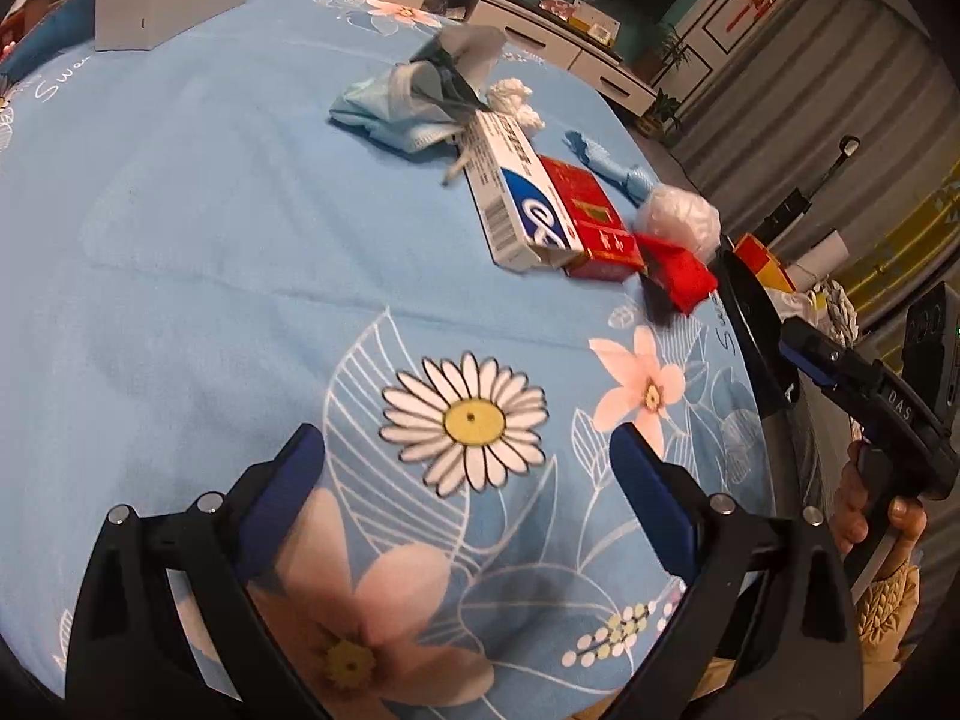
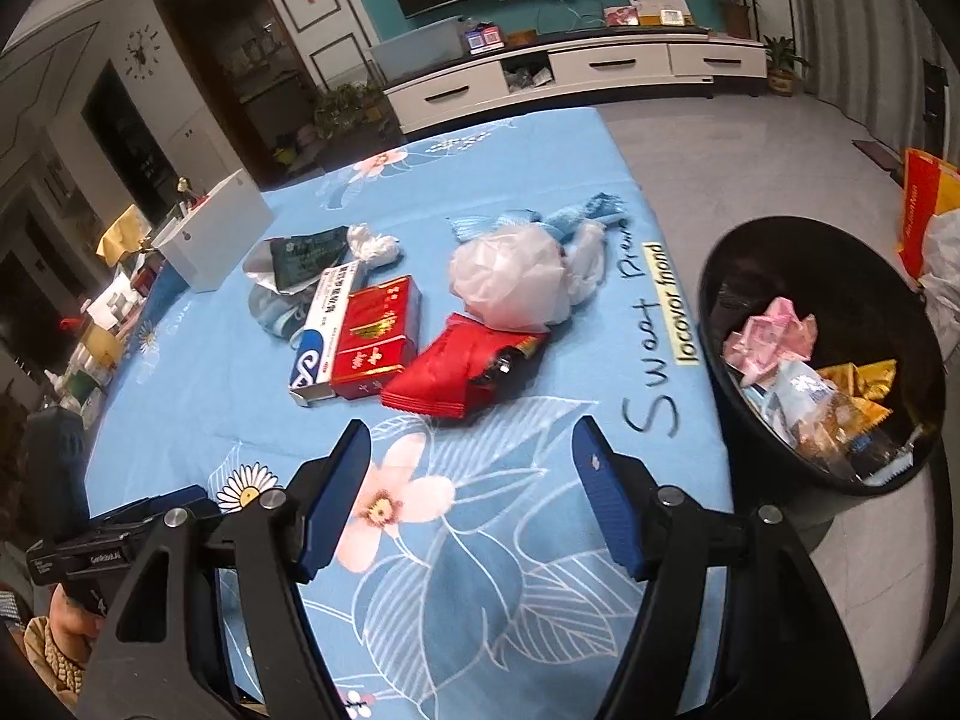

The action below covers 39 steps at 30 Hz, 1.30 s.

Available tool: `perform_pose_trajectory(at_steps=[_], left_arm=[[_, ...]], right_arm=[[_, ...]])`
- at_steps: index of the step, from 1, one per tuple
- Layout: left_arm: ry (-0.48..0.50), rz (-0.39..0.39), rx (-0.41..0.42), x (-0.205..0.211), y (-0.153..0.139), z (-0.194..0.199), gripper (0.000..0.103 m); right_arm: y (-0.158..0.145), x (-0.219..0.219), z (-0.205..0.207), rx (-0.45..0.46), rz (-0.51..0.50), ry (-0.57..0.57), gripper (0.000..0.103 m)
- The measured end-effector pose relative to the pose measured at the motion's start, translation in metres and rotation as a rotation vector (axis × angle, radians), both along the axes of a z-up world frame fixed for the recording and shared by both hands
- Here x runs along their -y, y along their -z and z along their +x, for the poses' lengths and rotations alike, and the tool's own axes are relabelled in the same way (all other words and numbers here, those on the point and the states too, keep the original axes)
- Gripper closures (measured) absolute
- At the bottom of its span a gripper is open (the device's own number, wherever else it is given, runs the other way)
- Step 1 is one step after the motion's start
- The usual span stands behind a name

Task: Collect trash
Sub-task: 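Move both tools back over the remaining trash on the table, then grasp the red cigarette box with the right tool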

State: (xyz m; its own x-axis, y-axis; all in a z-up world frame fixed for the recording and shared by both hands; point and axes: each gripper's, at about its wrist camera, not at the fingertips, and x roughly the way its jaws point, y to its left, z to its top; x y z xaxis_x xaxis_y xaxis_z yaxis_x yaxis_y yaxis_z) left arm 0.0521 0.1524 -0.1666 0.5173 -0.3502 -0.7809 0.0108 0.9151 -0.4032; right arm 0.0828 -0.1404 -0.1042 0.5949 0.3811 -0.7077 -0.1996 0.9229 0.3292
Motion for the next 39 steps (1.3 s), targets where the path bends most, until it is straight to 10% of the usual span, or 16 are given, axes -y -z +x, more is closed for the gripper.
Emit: perform_pose_trajectory(at_steps=[13, 27, 39], left_arm=[[0.008, 0.021, 0.060, 0.003, -0.012, 0.034, 0.007], [-0.002, 0.036, 0.062, 0.002, -0.004, 0.052, 0.007], [0.068, 0.049, 0.089, 0.027, -0.009, 0.076, 0.007]], right_arm=[[-0.001, -0.041, 0.028, 0.028, -0.013, -0.112, 0.034], [0.028, -0.120, 0.070, 0.056, -0.291, -0.387, 0.034], [0.039, -0.102, 0.082, 0.043, -0.341, -0.317, 0.035]])
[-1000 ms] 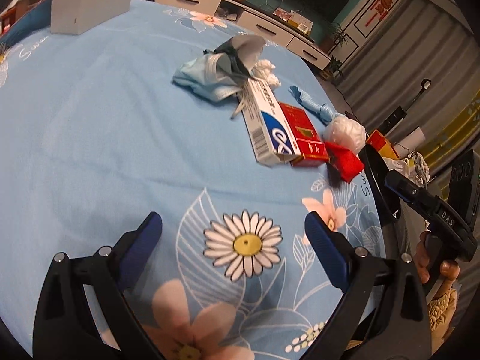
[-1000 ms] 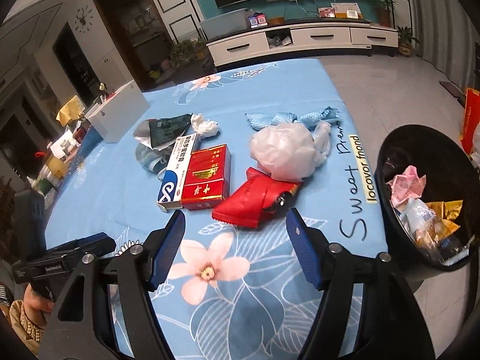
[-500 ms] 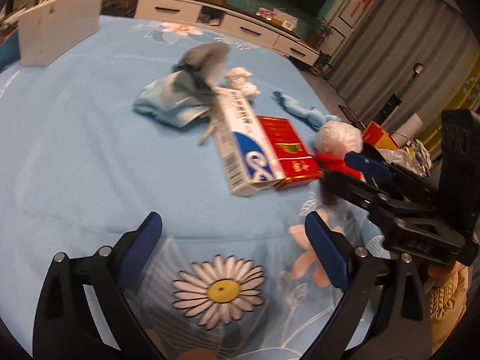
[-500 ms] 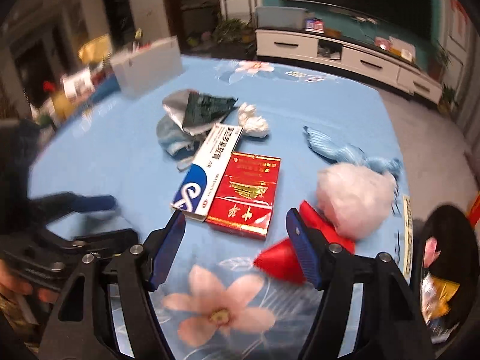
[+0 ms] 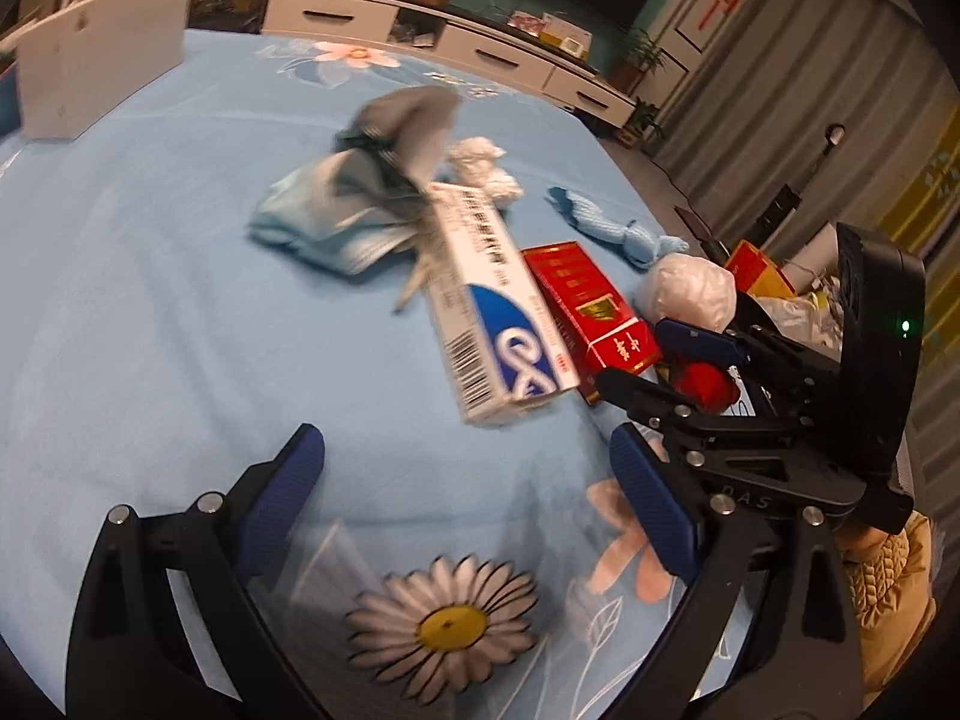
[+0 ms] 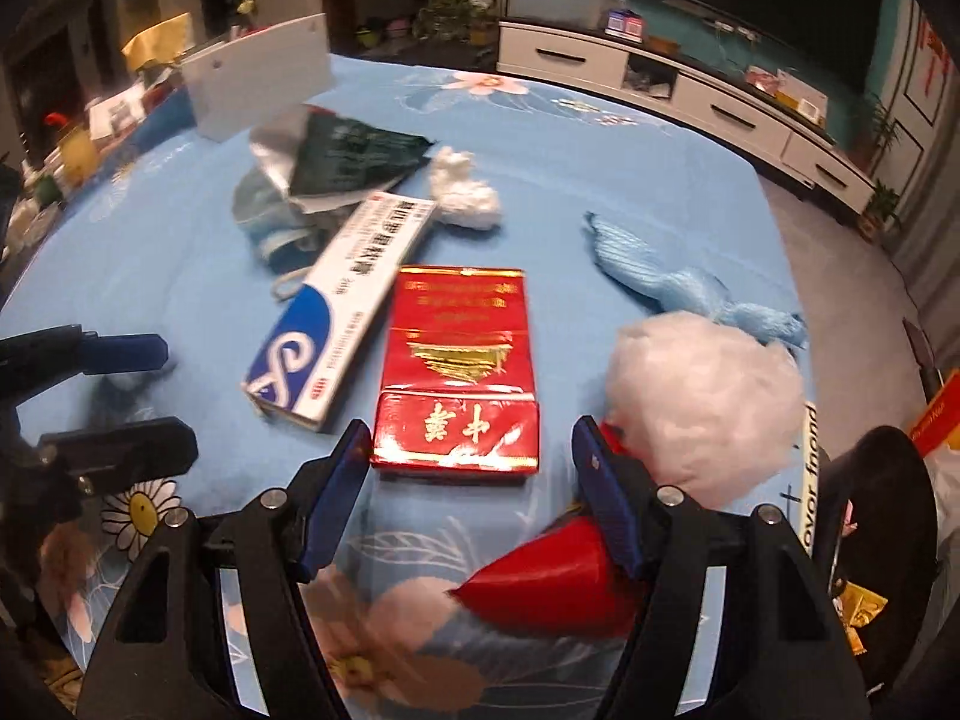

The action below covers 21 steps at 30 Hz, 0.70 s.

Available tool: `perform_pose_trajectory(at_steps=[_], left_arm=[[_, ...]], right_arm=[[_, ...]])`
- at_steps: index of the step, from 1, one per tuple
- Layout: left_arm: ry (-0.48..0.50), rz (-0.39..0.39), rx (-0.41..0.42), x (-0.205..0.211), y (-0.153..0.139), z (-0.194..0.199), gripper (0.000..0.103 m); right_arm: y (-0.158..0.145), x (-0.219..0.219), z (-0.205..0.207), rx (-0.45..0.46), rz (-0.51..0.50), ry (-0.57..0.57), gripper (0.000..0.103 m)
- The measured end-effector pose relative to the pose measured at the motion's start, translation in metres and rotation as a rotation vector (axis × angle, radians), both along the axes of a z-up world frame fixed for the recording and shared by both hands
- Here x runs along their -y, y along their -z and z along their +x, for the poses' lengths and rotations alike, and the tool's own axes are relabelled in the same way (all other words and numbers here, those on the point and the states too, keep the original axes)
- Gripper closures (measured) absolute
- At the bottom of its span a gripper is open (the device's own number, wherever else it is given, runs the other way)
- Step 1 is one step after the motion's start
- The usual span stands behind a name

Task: Collect trash
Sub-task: 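Grasp the red cigarette box with the right tool, then grasp the white-and-blue ointment box with the left tool while the right tool holds the cigarette box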

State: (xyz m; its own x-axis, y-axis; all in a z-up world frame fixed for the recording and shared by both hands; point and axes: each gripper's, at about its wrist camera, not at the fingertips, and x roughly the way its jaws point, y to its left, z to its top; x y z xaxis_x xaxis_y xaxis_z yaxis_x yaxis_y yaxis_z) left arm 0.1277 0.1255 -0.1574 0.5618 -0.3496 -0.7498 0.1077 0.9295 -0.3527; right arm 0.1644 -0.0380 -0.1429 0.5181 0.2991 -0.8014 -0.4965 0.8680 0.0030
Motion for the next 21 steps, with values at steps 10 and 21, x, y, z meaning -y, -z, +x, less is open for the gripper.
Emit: perform_pose_trajectory(at_steps=[10, 21], left_arm=[[0.013, 0.004, 0.012, 0.015, -0.002, 0.013, 0.007], [0.000, 0.060, 0.003, 0.036, 0.006, 0.038, 0.017]], right_arm=[[0.004, -0.007, 0.003, 0.050, 0.011, -0.047, 0.047], [-0.056, 0.072, -0.023, 0.179, 0.328, 0.113, 0.047]])
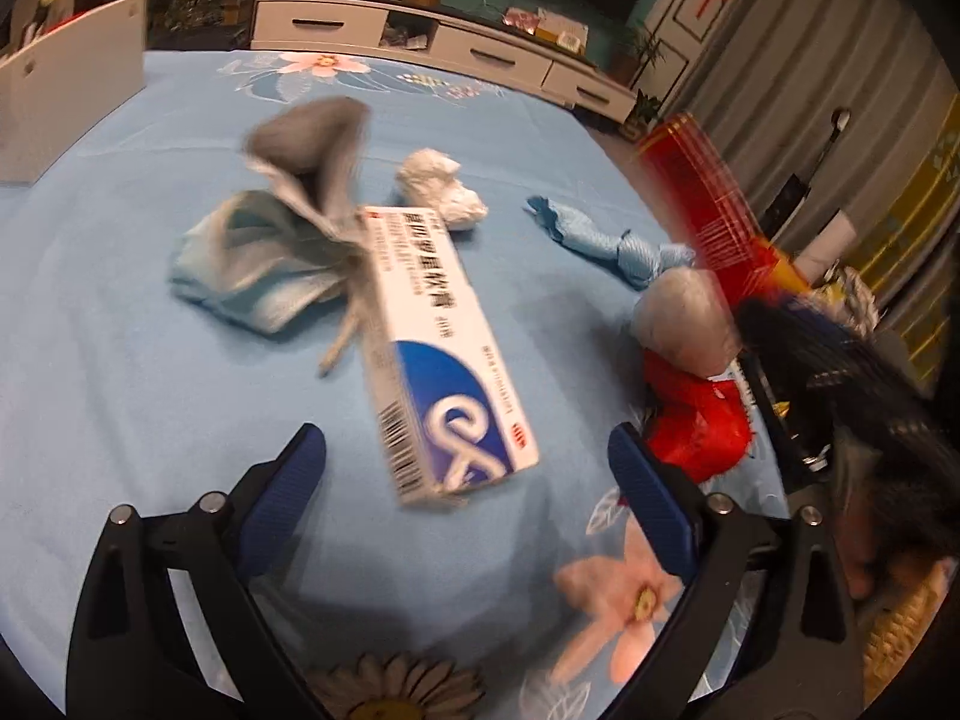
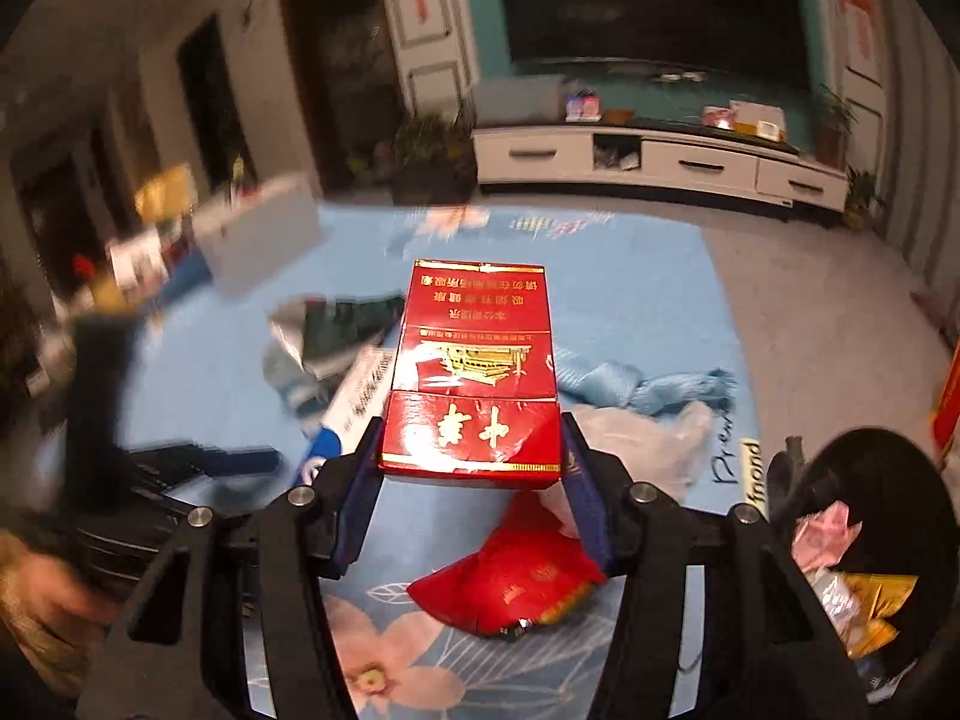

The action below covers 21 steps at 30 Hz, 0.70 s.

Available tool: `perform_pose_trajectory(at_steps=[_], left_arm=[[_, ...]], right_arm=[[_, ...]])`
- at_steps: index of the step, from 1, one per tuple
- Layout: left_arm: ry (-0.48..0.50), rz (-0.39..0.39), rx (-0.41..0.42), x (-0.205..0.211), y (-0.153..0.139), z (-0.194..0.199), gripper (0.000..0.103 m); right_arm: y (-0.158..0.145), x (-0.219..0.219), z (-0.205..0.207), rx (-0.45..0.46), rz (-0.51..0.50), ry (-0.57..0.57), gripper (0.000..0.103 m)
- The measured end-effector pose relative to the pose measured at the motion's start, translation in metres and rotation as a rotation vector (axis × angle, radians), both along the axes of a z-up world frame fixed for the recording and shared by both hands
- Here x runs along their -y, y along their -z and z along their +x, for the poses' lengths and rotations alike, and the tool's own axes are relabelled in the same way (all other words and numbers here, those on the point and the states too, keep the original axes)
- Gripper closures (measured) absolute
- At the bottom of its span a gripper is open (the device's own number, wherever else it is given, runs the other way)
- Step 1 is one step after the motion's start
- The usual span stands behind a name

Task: Collect trash
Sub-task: 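Grasp the white-and-blue ointment box with the left tool while the right tool holds the cigarette box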

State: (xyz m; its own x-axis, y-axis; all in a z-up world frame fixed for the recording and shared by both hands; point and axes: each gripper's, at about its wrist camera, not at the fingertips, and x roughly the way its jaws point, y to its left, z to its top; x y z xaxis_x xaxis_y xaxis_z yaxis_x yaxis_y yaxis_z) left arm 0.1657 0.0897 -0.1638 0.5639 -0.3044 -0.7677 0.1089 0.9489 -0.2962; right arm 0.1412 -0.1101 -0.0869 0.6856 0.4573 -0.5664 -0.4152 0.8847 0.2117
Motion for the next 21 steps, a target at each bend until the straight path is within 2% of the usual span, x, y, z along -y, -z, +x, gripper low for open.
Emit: perform_pose_trajectory(at_steps=[2, 4, 5, 6, 11, 14, 21], left_arm=[[0.002, 0.028, -0.005, 0.010, 0.004, 0.007, 0.029], [-0.009, 0.089, 0.014, 0.018, 0.005, 0.012, 0.033], [-0.020, 0.119, 0.021, 0.020, 0.005, 0.014, 0.042], [-0.022, 0.127, 0.023, 0.020, 0.005, 0.015, 0.044], [-0.026, 0.108, 0.036, 0.014, 0.004, 0.012, 0.050], [-0.019, 0.053, 0.030, 0.007, 0.002, 0.001, 0.052], [0.002, -0.004, 0.098, -0.002, -0.027, -0.036, 0.053]], right_arm=[[-0.002, 0.008, -0.004, -0.003, 0.015, 0.006, 0.047], [-0.003, 0.015, -0.009, -0.003, 0.017, 0.012, 0.047], [-0.003, 0.017, -0.011, -0.003, 0.019, 0.014, 0.047], [-0.004, 0.019, -0.012, -0.002, 0.022, 0.018, 0.047], [-0.002, 0.025, -0.018, -0.013, 0.044, 0.031, 0.047], [-0.002, 0.027, -0.022, -0.018, 0.057, 0.036, 0.047], [-0.005, 0.036, -0.036, -0.028, 0.084, 0.042, 0.047]])
